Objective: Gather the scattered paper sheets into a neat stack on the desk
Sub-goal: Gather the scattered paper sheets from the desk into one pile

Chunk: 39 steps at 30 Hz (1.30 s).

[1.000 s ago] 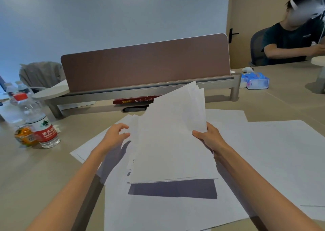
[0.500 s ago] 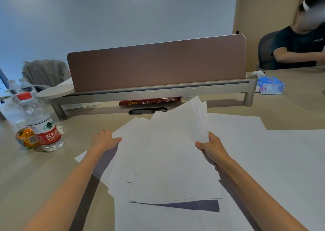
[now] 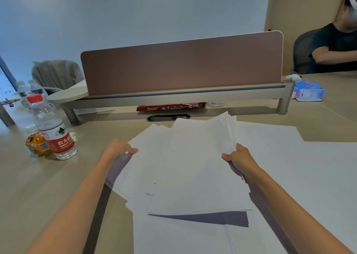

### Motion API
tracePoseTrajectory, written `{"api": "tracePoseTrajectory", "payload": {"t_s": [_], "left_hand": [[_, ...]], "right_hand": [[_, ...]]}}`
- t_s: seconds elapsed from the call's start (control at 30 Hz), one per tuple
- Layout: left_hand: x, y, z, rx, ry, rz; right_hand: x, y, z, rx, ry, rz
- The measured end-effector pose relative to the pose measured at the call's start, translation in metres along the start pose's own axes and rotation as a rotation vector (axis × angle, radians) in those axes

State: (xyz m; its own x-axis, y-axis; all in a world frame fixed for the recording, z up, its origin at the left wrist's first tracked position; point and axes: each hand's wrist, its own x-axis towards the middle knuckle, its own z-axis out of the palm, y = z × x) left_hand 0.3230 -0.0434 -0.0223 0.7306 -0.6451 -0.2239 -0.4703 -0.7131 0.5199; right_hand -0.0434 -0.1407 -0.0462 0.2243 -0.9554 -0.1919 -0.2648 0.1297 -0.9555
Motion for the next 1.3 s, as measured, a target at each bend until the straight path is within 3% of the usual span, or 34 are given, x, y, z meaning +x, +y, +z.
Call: {"api": "tracePoseTrajectory", "payload": {"t_s": [0.27,0.53,0.67,0.87,0.97,1.1,1.3], "left_hand": [[-0.020,0.016,-0.012,-0.047,0.044,0.159],[-0.034,0.027,-0.050,-0.144,-0.026,0.126],[-0.045,0.030,-0.052,-0.029,-0.054,0.152],[-0.055,0.025,-0.043,0.129,-0.199,0.057],[-0.064,0.024,-0.032,0.260,-0.093,0.133],[-0.066,0.023,-0.024,0.181,0.061,0.245],[-0.084,0.030,-0.032,0.261,0.463,0.359]], "right_hand": [[0.000,0.000,-0.004,0.029,-0.019,0.016],[0.001,0.001,-0.003,0.028,-0.017,-0.009],[0.000,0.001,-0.002,0.025,-0.017,-0.033],[-0.004,0.004,-0.001,0.013,-0.015,-0.065],[-0.008,0.003,-0.002,-0.006,-0.007,-0.084],[-0.013,0.001,-0.005,0.009,-0.015,-0.095],[-0.022,-0.001,-0.011,-0.004,0.017,-0.104]]}}
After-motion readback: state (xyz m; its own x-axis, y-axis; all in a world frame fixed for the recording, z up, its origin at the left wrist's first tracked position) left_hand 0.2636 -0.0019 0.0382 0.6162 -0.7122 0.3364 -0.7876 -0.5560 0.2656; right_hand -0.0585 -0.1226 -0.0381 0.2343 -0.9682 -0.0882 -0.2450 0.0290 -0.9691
